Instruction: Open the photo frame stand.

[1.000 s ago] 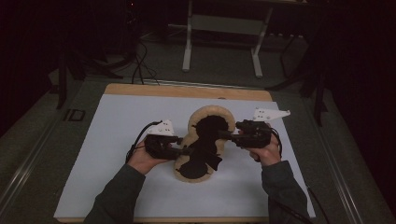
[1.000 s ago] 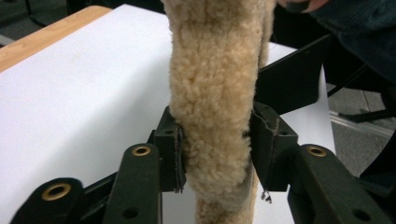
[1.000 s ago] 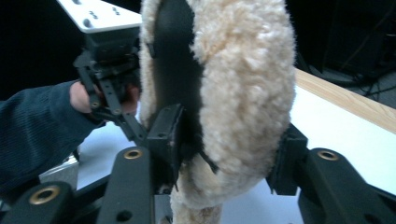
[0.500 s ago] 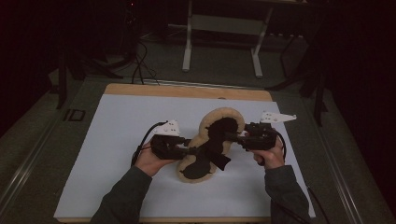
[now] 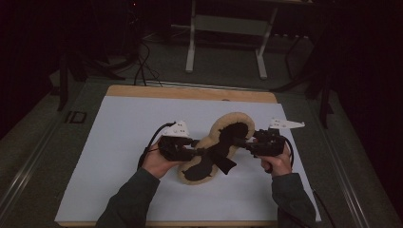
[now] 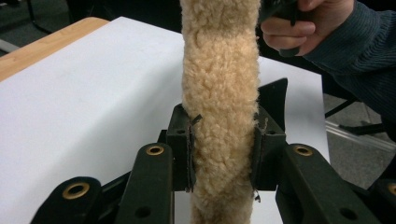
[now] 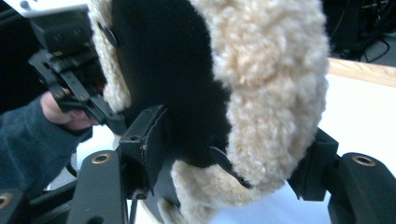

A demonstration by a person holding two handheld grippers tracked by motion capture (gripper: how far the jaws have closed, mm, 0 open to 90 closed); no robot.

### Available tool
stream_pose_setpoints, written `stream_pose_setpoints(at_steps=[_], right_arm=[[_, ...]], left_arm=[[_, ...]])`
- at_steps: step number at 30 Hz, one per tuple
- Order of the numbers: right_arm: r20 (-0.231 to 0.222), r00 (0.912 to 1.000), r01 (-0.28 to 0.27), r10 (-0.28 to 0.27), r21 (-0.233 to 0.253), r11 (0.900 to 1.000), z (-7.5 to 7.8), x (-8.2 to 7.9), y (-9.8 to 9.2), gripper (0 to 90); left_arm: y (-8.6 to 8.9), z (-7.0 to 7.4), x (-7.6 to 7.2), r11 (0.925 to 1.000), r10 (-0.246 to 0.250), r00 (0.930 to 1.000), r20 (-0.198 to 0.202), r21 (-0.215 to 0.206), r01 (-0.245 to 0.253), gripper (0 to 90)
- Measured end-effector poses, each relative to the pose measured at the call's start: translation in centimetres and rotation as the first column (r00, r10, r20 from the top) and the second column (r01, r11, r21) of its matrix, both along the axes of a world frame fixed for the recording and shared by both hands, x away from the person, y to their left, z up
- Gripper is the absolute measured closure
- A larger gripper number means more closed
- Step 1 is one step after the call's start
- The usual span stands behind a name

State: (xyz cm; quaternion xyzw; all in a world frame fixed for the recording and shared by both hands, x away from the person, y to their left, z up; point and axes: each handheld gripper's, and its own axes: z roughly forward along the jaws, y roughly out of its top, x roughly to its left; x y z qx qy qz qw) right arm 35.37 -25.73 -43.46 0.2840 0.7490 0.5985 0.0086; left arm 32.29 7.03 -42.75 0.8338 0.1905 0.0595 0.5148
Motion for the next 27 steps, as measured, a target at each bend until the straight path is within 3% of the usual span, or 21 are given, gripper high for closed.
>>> stream_pose_setpoints(at_steps=[12, 19, 23, 24, 27], right_arm=[[-0.067, 0.9975, 0.020, -0.023, -0.041, 0.999, -2.6, -0.2, 0.3, 35.9], [-0.081, 0.9957, 0.037, -0.045, -0.094, 0.995, -3.4, -0.4, 0.5, 35.8], [-0.075, 0.9949, 0.059, -0.067, -0.115, 0.992, -3.7, -0.7, 0.5, 36.6], [-0.073, 0.9923, 0.089, -0.100, -0.140, 0.986, -4.0, -1.1, 0.2, 36.7], [-0.071, 0.9886, 0.122, -0.133, -0.137, 0.983, -4.3, -1.5, -0.4, 36.5]], left_arm=[[0.2, 0.3, 0.4, 0.9989, 0.002, 0.9999, 0.011, 0.046, -0.002, 67.9], [0.0, 0.8, 0.5, 0.9962, -0.007, 0.9995, 0.029, 0.087, 0.004, 68.0], [-0.2, 1.0, 0.6, 0.9941, -0.009, 0.9993, 0.037, 0.108, 0.005, 68.0], [-0.3, 1.0, 0.7, 0.9917, 0.003, 0.9990, 0.045, 0.128, -0.008, 68.0], [-0.1, 1.0, 1.0, 0.9886, 0.013, 0.9988, 0.047, 0.149, -0.020, 68.0]])
